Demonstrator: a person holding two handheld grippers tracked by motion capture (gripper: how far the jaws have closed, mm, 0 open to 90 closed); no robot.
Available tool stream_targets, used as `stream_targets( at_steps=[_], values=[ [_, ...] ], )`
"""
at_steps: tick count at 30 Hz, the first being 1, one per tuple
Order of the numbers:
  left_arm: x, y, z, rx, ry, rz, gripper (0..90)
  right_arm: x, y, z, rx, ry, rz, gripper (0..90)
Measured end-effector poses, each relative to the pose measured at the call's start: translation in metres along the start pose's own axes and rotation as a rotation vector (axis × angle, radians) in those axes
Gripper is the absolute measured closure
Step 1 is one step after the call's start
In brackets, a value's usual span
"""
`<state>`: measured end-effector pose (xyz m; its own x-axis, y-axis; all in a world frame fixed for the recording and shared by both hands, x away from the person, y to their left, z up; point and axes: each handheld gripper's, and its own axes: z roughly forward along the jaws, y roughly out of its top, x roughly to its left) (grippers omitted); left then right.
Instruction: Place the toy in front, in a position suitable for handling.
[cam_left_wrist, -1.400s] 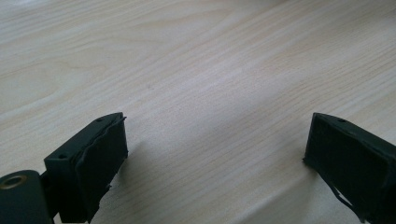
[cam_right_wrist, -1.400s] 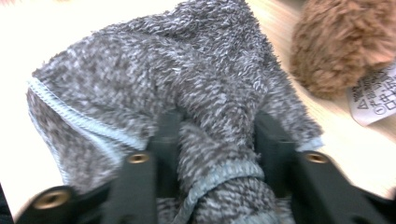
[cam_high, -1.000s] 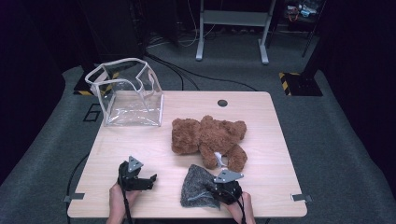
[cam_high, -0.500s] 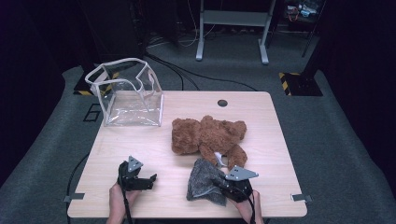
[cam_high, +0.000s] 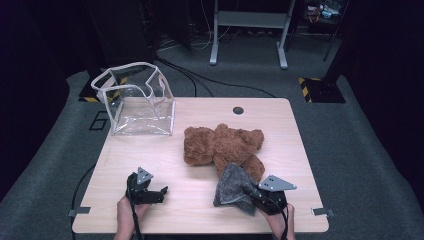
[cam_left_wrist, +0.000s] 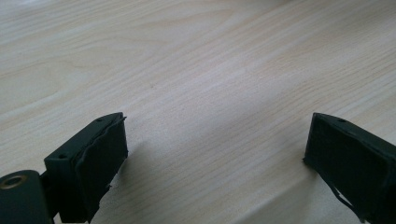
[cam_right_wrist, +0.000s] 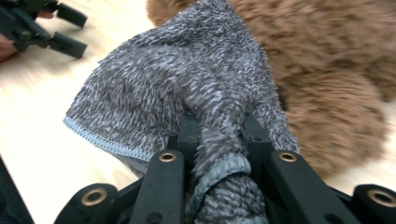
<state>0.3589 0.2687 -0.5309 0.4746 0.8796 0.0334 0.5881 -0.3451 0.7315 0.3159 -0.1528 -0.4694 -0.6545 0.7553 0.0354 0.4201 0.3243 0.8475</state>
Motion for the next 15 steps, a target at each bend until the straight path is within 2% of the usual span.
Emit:
stream_targets(
  at_steps=[3, 4, 10, 11, 14, 15],
  values=[
    [0.000, 0.000, 0.000, -0.002, 0.000, -0.003, 5.6, -0.007, 0.000, -0.008, -0.012, -0.028, 0.011, 74.5],
    [0.000, 0.000, 0.000, 0.001, -0.001, 0.000, 5.6, -0.013, 0.000, -0.014, -0.016, -0.061, 0.026, 74.5],
    [0.000, 0.000, 0.000, 0.001, -0.001, 0.000, 5.5, -0.026, -0.002, -0.026, -0.022, -0.109, 0.054, 74.5],
    [0.000, 0.000, 0.000, -0.001, -0.001, -0.004, 5.6, -0.031, -0.002, -0.030, -0.021, -0.133, 0.069, 74.4],
    [0.001, 0.000, 0.000, 0.003, -0.007, -0.004, 5.6, -0.036, -0.002, -0.033, -0.026, -0.148, 0.078, 74.5],
    [0.000, 0.000, 0.000, -0.001, -0.005, -0.008, 5.6, -0.041, -0.002, -0.038, -0.033, -0.173, 0.091, 74.4]
  ],
)
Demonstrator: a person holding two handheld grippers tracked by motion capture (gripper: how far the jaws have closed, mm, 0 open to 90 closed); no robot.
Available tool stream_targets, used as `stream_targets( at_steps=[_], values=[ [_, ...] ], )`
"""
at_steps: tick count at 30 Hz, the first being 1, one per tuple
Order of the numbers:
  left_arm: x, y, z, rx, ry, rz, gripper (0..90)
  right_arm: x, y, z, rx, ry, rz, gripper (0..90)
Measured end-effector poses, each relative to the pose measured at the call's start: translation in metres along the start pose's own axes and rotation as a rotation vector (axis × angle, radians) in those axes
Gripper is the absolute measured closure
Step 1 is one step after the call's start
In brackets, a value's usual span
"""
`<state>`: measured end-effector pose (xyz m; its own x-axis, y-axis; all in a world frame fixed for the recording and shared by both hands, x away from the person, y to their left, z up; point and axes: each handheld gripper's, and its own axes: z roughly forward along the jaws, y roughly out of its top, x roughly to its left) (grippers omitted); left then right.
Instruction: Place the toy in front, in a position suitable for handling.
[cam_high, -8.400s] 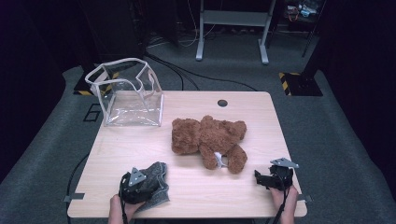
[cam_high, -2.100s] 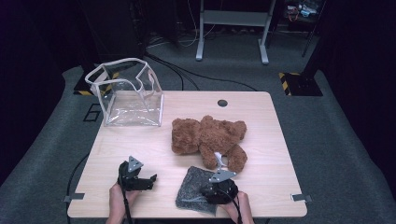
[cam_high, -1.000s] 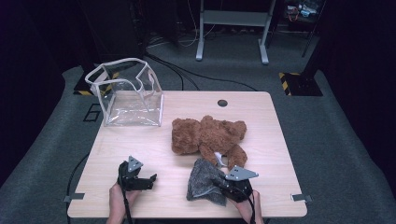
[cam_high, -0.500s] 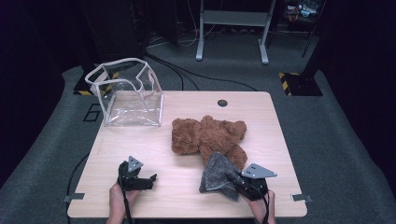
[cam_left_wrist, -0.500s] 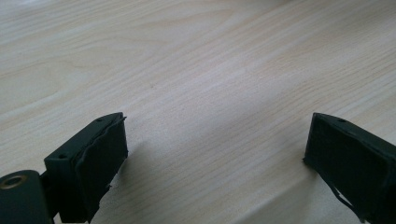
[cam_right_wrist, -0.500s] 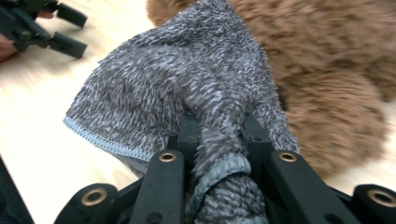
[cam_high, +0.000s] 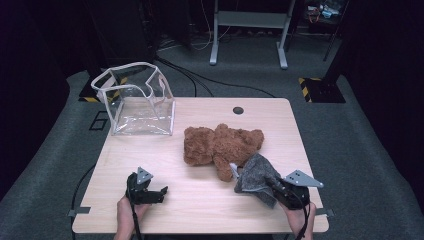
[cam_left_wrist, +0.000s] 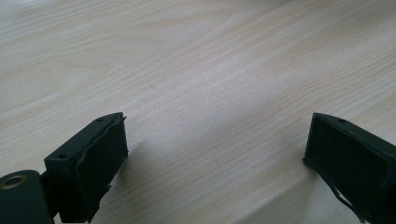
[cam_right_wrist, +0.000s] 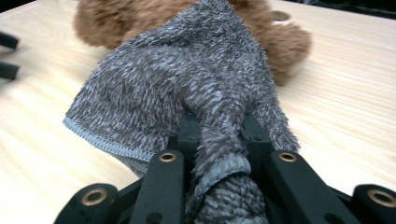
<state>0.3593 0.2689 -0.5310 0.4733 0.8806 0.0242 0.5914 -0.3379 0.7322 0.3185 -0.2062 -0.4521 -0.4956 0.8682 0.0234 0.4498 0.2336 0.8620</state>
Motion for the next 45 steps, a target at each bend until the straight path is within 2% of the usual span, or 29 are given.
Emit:
stream_targets(
  at_steps=[2, 3, 4, 6, 9, 13, 14, 16, 17, 20, 21, 23, 27, 35, 39, 45],
  values=[
    [0.000, 0.000, 0.000, 0.000, 0.000, 0.000, 5.6, -0.002, 0.000, -0.001, -0.003, -0.008, 0.006, 74.5],
    [0.000, 0.000, 0.000, 0.000, 0.000, 0.000, 5.6, -0.008, 0.002, -0.005, -0.006, -0.038, 0.022, 74.4],
    [0.000, 0.000, 0.000, 0.000, 0.000, 0.000, 5.6, -0.008, 0.002, -0.005, -0.006, -0.038, 0.022, 74.4],
    [0.000, 0.000, 0.000, 0.001, -0.003, -0.001, 5.6, -0.017, 0.003, -0.008, -0.012, -0.073, 0.038, 74.4],
    [0.000, 0.000, 0.000, 0.001, 0.000, 0.002, 5.6, -0.024, 0.003, -0.011, -0.013, -0.095, 0.052, 74.3],
    [0.000, 0.000, 0.000, 0.005, -0.001, 0.005, 5.6, -0.037, 0.002, -0.014, -0.002, -0.159, 0.084, 74.3],
    [0.000, 0.000, 0.000, 0.002, 0.004, 0.008, 5.6, -0.043, 0.001, -0.014, -0.001, -0.182, 0.101, 74.2],
    [0.000, 0.000, 0.000, -0.002, 0.005, 0.003, 5.6, -0.045, 0.001, -0.014, 0.004, -0.185, 0.105, 74.2],
    [0.000, 0.000, 0.000, -0.001, 0.005, 0.004, 5.5, -0.051, 0.000, -0.012, 0.012, -0.220, 0.118, 74.2],
    [0.000, 0.000, 0.000, -0.001, 0.006, 0.007, 5.6, -0.055, -0.001, -0.010, 0.023, -0.234, 0.135, 74.1],
    [0.000, 0.000, 0.000, -0.004, 0.006, 0.004, 5.6, -0.060, -0.002, -0.007, 0.032, -0.253, 0.147, 74.0],
    [0.000, 0.000, 0.000, 0.001, 0.005, 0.008, 5.6, -0.062, -0.002, -0.005, 0.035, -0.255, 0.155, 74.0],
    [0.000, 0.000, 0.000, -0.002, 0.006, 0.007, 5.6, -0.069, -0.003, 0.003, 0.059, -0.299, 0.170, 73.4],
    [0.000, 0.000, 0.000, -0.002, 0.005, 0.007, 5.6, -0.074, -0.004, 0.014, 0.099, -0.342, 0.187, 73.1],
    [0.000, 0.000, 0.000, -0.001, 0.004, 0.007, 5.6, -0.077, -0.006, 0.020, 0.121, -0.378, 0.215, 72.6],
    [0.000, 0.000, 0.000, -0.004, 0.005, 0.004, 5.6, -0.079, -0.008, 0.026, 0.138, -0.403, 0.254, 72.4]
  ],
)
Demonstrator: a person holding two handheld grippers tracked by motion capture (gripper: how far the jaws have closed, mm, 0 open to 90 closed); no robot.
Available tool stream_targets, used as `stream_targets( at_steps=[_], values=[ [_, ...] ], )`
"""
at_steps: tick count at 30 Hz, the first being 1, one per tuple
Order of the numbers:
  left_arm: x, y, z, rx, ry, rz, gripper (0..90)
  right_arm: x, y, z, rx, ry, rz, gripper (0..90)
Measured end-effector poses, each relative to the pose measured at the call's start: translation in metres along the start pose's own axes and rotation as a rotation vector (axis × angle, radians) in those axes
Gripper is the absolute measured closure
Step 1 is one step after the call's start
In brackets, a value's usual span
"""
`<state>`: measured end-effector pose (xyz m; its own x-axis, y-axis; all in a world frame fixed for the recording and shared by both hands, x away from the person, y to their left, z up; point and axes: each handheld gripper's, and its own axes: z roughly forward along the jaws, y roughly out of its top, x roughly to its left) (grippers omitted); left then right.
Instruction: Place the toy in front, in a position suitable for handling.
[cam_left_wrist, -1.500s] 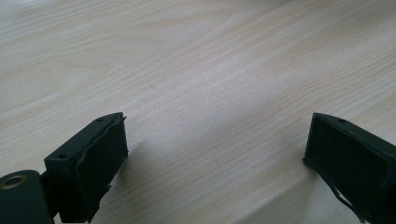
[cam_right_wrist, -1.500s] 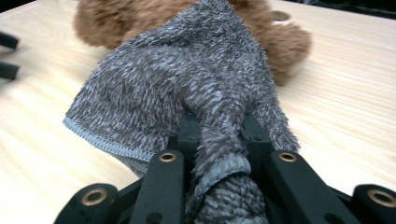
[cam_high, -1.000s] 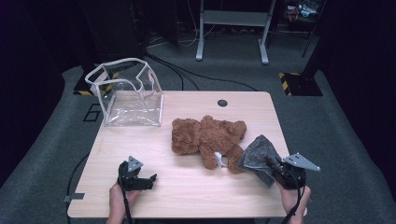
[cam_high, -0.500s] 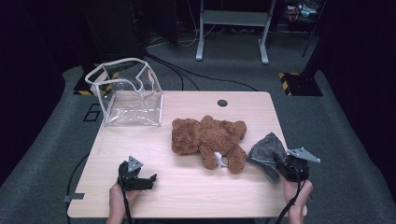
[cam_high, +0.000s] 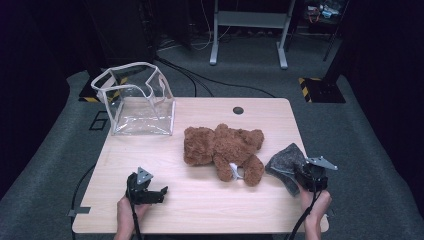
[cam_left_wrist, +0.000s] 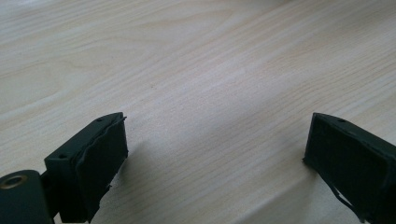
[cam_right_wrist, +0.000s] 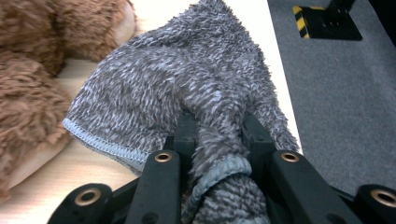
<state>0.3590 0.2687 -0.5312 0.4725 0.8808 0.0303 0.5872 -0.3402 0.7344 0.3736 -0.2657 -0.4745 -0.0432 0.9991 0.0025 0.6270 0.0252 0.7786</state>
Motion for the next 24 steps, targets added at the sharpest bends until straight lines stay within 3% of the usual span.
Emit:
stream_targets(
  at_steps=[3, 10, 13, 19, 24],
  values=[
    [0.000, 0.000, 0.000, 0.002, 0.000, 0.002, 5.6, 0.001, -0.001, 0.004, 0.015, -0.021, 0.020, 72.0],
    [0.000, 0.000, 0.000, 0.001, 0.000, 0.003, 5.6, 0.003, -0.002, 0.011, 0.047, -0.016, 0.012, 66.6],
    [0.000, 0.000, 0.000, 0.004, 0.000, 0.003, 5.6, 0.002, -0.004, 0.013, 0.051, -0.009, 0.020, 60.3],
    [-0.001, 0.000, 0.000, -0.002, 0.003, 0.004, 5.7, -0.002, -0.008, 0.014, 0.080, -0.010, 0.040, 38.7],
    [0.000, 0.000, 0.000, -0.002, 0.001, -0.003, 5.8, -0.002, -0.009, 0.008, 0.070, 0.006, 0.012, 25.8]
  ],
)
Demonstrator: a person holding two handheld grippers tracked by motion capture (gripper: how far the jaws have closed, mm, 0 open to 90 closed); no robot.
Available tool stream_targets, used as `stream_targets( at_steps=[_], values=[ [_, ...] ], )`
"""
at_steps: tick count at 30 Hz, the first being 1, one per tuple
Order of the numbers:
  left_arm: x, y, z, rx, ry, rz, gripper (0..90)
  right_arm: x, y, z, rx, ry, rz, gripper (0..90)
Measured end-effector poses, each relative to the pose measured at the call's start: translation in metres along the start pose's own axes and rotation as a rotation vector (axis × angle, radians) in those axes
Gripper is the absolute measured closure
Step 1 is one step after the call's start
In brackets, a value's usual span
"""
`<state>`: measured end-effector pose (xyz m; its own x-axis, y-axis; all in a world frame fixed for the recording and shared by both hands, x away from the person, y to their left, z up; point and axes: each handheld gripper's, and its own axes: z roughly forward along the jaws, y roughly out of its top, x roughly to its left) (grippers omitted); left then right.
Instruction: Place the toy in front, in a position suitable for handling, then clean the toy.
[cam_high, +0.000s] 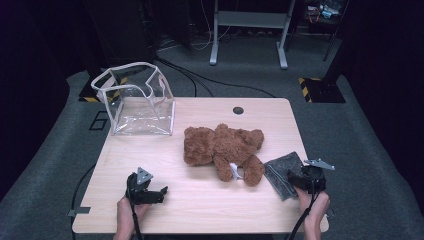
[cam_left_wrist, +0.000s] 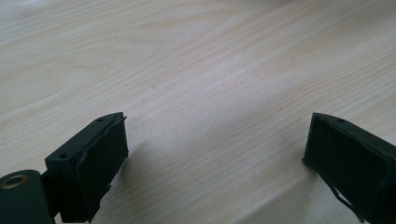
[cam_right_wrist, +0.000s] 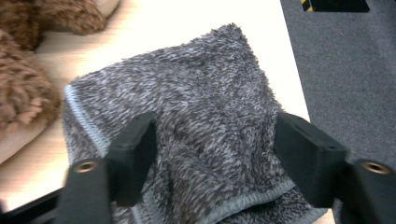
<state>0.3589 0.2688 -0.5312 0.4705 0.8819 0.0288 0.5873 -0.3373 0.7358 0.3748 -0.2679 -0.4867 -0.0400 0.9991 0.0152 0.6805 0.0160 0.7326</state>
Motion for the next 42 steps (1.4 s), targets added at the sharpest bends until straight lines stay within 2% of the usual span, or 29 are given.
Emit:
stream_targets(
  at_steps=[2, 6, 11, 15, 19, 23, 24, 25, 26, 27, 28, 29, 34, 35, 38, 39, 40, 42],
  values=[
    [0.001, 0.000, -0.001, 0.010, -0.007, 0.004, 5.8, 0.000, 0.000, -0.002, -0.001, 0.008, 0.002, 24.6],
    [0.000, 0.000, -0.001, 0.007, 0.007, 0.012, 5.9, 0.003, -0.002, -0.007, -0.003, 0.044, -0.003, 19.7],
    [0.001, 0.000, -0.001, 0.005, -0.001, 0.008, 5.9, 0.009, -0.004, -0.012, -0.011, 0.082, -0.037, 17.0],
    [0.004, 0.000, 0.000, 0.001, -0.008, -0.025, 7.3, 0.012, -0.004, -0.015, -0.024, 0.093, -0.046, 16.3],
    [0.006, 0.001, 0.000, 0.017, -0.020, -0.013, 7.1, 0.013, -0.005, -0.020, -0.031, 0.103, -0.063, 15.6],
    [0.005, 0.002, 0.001, 0.012, -0.015, -0.011, 7.2, 0.014, -0.005, -0.023, -0.031, 0.104, -0.079, 15.0],
    [0.004, 0.004, 0.002, 0.024, -0.014, -0.005, 7.2, 0.014, -0.005, -0.023, -0.029, 0.104, -0.084, 15.0],
    [0.003, 0.006, 0.002, 0.027, -0.002, -0.006, 7.8, 0.014, -0.006, -0.025, -0.033, 0.108, -0.082, 14.7],
    [0.003, 0.008, 0.001, 0.030, 0.011, 0.012, 7.8, 0.014, -0.006, -0.025, -0.033, 0.108, -0.082, 14.7],
    [0.001, 0.010, 0.000, 0.019, 0.015, 0.020, 9.2, 0.015, -0.007, -0.025, -0.032, 0.107, -0.082, 14.7],
    [-0.001, 0.014, -0.001, -0.019, -0.008, 0.020, 9.3, 0.015, -0.007, -0.025, -0.030, 0.108, -0.085, 14.6],
    [-0.002, 0.016, -0.001, -0.034, -0.009, 0.023, 9.9, 0.015, -0.007, -0.025, -0.028, 0.108, -0.091, 14.5],
    [-0.007, 0.028, 0.001, -0.066, -0.031, 0.046, 10.3, 0.016, -0.006, -0.025, -0.027, 0.109, -0.098, 14.3],
    [-0.010, 0.034, 0.003, -0.095, -0.048, 0.056, 10.5, 0.017, -0.005, -0.025, -0.022, 0.110, -0.097, 14.1],
    [-0.013, 0.040, 0.007, -0.112, -0.073, 0.068, 10.6, 0.018, -0.004, -0.025, -0.018, 0.111, -0.099, 14.0],
    [-0.017, 0.045, 0.012, -0.135, -0.076, 0.085, 12.0, 0.019, -0.002, -0.024, -0.016, 0.113, -0.098, 14.0],
    [-0.019, 0.048, 0.014, -0.133, -0.096, 0.096, 14.1, 0.019, -0.002, -0.023, -0.016, 0.115, -0.100, 13.9],
    [-0.022, 0.052, 0.017, -0.123, -0.111, 0.102, 14.6, 0.020, -0.001, -0.023, -0.008, 0.111, -0.099, 14.0]
  ],
)
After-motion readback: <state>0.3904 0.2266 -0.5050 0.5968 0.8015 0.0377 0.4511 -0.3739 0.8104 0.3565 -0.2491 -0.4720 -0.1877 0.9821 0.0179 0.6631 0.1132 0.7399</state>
